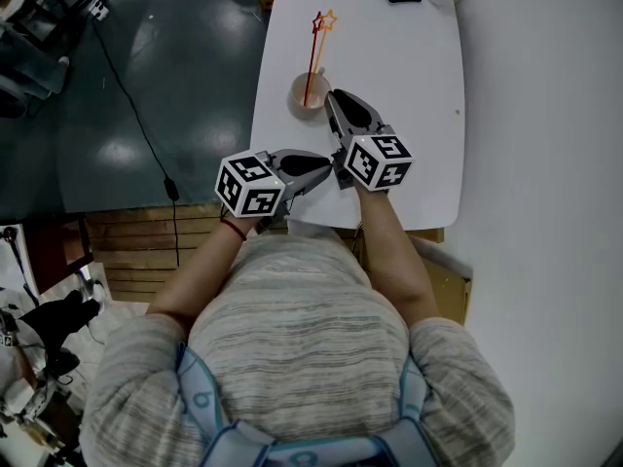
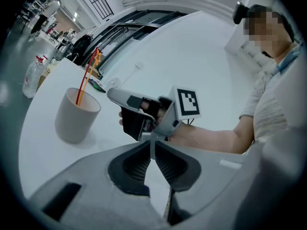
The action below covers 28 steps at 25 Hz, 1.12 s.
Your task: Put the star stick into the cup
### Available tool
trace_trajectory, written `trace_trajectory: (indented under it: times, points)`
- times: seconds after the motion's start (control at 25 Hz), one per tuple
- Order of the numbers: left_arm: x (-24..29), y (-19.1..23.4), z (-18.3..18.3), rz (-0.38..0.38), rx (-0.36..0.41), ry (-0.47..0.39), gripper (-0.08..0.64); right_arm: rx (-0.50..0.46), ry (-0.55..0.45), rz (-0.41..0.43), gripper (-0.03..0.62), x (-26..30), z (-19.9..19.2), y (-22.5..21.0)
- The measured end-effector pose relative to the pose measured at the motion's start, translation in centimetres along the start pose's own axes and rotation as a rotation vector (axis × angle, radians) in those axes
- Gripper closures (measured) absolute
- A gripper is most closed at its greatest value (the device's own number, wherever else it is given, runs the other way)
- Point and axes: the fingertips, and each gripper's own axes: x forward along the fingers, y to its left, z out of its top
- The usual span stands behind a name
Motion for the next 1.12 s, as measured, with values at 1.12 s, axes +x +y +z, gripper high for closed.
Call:
trace_trajectory:
  times: [1.12]
  points:
    - [-3.3, 0.5, 6.0, 0.124, 0.177, -0.211, 0.537, 0.025, 0.068, 0.078, 0.583, -8.7, -3.3, 5.0]
